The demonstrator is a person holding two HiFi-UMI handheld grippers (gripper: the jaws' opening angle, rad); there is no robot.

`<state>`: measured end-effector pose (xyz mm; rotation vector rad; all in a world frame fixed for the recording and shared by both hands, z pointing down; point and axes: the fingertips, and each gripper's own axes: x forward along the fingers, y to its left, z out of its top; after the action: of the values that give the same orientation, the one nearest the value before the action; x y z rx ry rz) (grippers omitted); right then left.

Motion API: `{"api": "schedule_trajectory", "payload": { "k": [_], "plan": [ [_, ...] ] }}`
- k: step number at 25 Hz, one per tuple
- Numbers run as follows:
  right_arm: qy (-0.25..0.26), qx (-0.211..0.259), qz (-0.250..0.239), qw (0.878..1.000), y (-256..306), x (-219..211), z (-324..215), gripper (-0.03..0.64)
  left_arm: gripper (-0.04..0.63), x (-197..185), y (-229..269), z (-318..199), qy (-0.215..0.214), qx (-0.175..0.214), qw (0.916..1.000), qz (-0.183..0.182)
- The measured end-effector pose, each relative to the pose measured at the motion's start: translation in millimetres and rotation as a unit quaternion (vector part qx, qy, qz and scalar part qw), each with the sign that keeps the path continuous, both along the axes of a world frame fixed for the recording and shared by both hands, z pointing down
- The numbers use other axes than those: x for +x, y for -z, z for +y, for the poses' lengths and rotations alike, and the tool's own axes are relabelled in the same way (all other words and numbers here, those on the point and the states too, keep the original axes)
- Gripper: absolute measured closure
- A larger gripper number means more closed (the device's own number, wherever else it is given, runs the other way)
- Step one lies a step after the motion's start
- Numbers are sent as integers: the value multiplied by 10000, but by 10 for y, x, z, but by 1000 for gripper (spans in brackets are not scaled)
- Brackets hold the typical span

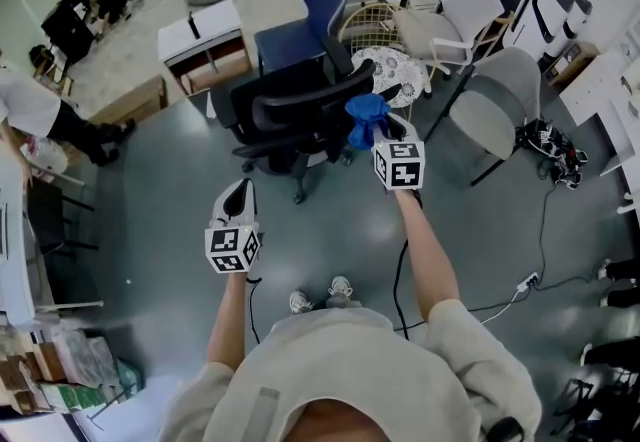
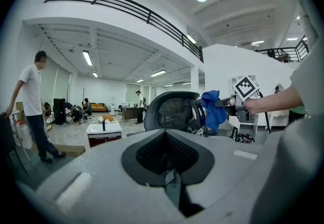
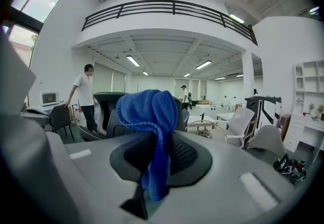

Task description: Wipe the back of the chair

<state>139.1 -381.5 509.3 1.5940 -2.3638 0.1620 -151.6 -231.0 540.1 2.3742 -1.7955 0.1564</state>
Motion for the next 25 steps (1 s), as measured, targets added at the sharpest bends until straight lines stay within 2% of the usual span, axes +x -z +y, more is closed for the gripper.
{"api": "schedule_trajectory", "payload": {
  "k": [8, 16, 25],
  "plan": [
    [-49, 142, 55, 9999, 62, -1, 230, 548, 591, 3, 18, 37, -81, 5, 10000, 39],
    [435, 167, -33, 9989, -16, -631, 474, 548, 591, -86, -6, 158, -36, -12, 10000, 74],
    [1138, 20, -114, 9934, -189, -1417, 743, 548, 591, -334, -22, 313, 236, -37, 9997, 60]
  ]
}}
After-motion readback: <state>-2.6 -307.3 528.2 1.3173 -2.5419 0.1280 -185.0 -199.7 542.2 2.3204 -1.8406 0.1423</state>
